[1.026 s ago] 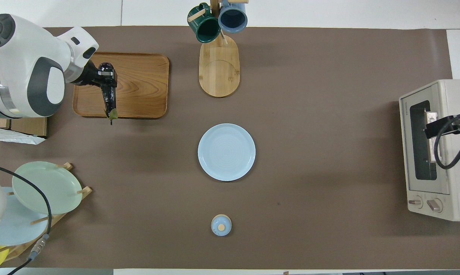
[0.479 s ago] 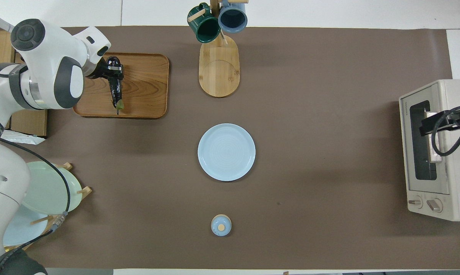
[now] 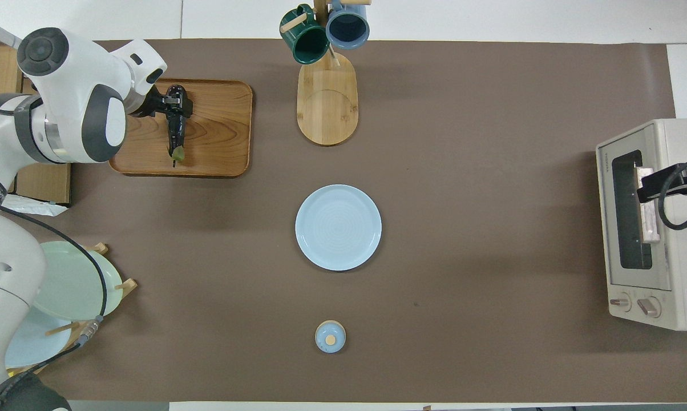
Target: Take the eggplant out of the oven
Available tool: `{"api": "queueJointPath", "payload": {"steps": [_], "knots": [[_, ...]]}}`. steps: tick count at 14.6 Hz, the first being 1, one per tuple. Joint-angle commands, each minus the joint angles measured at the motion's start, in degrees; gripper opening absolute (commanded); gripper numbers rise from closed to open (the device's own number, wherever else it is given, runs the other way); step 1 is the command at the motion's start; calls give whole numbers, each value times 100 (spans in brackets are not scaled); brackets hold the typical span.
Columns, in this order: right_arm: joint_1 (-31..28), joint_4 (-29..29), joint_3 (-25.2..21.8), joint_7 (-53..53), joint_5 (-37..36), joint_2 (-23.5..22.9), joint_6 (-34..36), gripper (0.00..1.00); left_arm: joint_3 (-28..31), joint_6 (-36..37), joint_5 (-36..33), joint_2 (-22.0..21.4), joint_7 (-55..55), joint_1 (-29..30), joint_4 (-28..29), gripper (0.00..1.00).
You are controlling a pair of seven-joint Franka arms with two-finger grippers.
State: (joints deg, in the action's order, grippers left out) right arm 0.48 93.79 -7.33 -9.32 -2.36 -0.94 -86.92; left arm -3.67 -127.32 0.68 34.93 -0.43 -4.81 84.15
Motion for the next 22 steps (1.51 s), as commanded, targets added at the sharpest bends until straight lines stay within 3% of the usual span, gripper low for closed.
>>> {"api": "queueJointPath", "payload": {"steps": [1,10,13,16,18,22], "knots": [[31,16,-32,27,166,111,97,100,33,426,-94,-441,-80,24,-4,100],[14,25,-6,44,166,164,105,100,33,2913,-68,-2585,-581,156,198,100],[5,25,-6,36,175,164,149,100,33,3266,-68,-3253,-590,147,706,100],[5,34,-6,36,175,164,132,100,33,3302,-68,-3922,-581,95,1593,100],[5,34,-6,36,175,164,132,100,24,3266,-50,-3993,-573,94,1763,100],[5,34,-6,44,175,164,132,100,77,3688,275,-3669,-581,104,1271,100]]}}
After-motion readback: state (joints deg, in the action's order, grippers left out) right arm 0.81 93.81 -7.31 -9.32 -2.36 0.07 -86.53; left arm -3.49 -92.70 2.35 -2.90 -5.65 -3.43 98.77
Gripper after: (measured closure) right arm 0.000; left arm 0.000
